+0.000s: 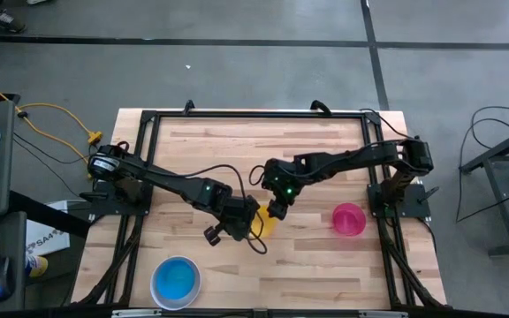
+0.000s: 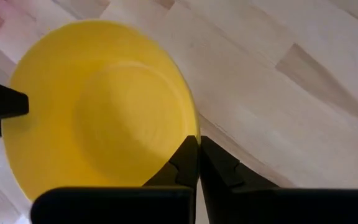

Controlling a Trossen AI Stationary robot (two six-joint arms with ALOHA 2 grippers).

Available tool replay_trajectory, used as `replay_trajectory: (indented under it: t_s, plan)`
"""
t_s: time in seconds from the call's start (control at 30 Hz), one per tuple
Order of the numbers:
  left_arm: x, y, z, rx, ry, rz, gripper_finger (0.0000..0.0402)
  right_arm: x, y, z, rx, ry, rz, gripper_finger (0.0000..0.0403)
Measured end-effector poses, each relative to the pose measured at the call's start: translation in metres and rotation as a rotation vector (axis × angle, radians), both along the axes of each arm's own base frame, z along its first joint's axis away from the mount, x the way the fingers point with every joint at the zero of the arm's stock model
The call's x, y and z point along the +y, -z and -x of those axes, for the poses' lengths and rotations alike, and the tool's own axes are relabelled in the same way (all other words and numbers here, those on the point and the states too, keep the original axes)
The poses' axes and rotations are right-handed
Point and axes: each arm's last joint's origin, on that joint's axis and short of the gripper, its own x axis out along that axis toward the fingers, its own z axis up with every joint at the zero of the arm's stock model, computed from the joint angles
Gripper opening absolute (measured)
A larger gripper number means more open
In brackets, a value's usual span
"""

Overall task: Nest bowls inside each other
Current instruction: Stack the yellow bowl on the blue bowl

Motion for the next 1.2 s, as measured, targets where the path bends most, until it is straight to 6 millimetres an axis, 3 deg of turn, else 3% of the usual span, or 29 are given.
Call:
replay_trajectory:
  t_s: [0.27, 0.6, 0.93, 1.2]
  plan:
    - [-0.008, 0.001, 0.005, 0.04, 0.052, 0.045, 0.0, -0.013, 0.0, 0.002, 0.011, -0.015, -0.06, 0.0121]
    - [-0.022, 0.007, 0.022, 0.161, -0.039, -0.079, 0.0, -0.024, 0.001, 0.005, 0.011, -0.039, -0.059, 0.0123]
    - [-0.063, -0.016, 0.062, 0.178, -0.224, -0.026, 0.0, -0.028, 0.003, 0.004, -0.02, -0.022, 0.117, 0.0123]
    - [-0.112, -0.026, 0.106, 0.153, -0.391, 0.036, 0.0, -0.027, 0.003, 0.002, -0.026, -0.002, 0.163, 0.0123]
